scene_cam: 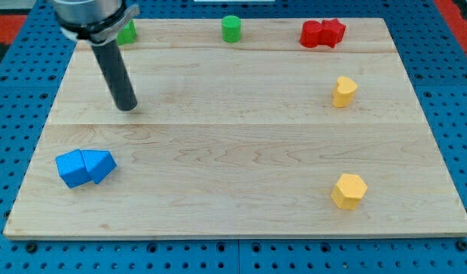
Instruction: Place your arm at the bottom of the blue cube
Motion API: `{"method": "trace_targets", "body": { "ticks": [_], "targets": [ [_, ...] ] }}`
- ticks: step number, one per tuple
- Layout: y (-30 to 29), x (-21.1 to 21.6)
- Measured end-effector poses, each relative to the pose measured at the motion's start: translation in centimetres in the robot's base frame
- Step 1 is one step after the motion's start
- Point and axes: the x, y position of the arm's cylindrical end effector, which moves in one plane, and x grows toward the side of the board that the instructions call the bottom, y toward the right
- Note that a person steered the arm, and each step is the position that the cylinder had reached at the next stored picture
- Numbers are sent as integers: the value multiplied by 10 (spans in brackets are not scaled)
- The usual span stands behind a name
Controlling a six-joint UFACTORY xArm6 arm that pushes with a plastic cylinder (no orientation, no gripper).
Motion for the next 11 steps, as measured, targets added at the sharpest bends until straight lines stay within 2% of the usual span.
{"method": "trace_targets", "body": {
  "ticks": [1,2,3,4,5,6,11],
  "targets": [
    [14,-40],
    [74,-48],
    [61,-22],
    [-41,-5],
    [-104,61],
    [-111,105],
    [-102,176]
  ]
}}
